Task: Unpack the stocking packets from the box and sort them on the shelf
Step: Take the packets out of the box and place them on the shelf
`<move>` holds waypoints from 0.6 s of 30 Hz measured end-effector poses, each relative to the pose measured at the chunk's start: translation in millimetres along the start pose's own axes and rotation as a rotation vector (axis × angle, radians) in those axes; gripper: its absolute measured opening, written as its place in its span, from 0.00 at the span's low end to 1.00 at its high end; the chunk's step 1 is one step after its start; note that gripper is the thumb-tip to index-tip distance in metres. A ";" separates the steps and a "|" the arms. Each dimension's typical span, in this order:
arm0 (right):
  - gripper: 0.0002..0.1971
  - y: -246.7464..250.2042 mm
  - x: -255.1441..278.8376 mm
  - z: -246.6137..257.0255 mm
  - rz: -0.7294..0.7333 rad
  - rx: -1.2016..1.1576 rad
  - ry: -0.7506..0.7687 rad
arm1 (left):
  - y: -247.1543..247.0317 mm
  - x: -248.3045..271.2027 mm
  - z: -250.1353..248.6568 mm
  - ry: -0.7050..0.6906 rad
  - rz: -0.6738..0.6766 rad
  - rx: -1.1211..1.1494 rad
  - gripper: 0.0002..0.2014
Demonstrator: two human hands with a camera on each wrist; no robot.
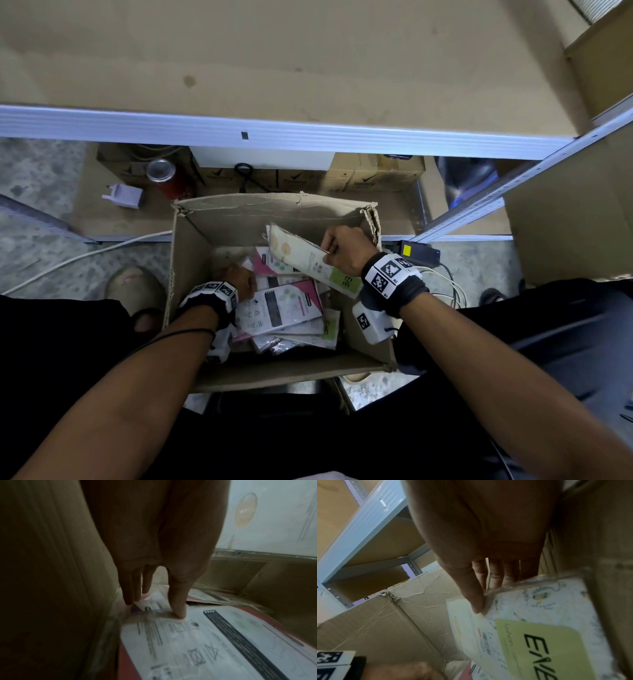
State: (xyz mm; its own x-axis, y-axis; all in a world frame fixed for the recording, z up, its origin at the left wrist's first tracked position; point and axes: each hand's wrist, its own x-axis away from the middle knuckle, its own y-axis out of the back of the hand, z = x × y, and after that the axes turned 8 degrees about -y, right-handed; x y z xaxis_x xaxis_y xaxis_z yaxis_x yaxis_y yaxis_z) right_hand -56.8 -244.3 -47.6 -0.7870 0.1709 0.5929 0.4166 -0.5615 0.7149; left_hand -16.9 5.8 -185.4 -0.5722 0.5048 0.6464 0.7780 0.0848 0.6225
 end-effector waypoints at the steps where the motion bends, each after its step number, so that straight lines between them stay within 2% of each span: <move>1: 0.13 -0.2 -0.4 0.0 0.002 -0.003 -0.005 | 1.0 0.8 -0.1 -0.003 0.004 -0.003 0.08; 11: 0.14 0.0 -5.1 6.3 -0.017 0.020 -0.001 | 10.0 16.1 -10.0 0.069 -0.095 -0.095 0.08; 18: 0.11 0.6 -0.4 18.2 -0.049 0.038 0.045 | 15.7 31.9 -20.1 0.043 -0.066 0.022 0.06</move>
State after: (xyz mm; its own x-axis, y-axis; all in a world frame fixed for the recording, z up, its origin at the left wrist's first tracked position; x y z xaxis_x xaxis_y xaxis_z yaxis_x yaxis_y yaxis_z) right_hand -48.0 -230.0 -40.6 -0.8259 0.1603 0.5405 0.3939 -0.5219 0.7566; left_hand -28.2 5.9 -146.1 -0.6325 0.4604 0.6229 0.7435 0.1353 0.6549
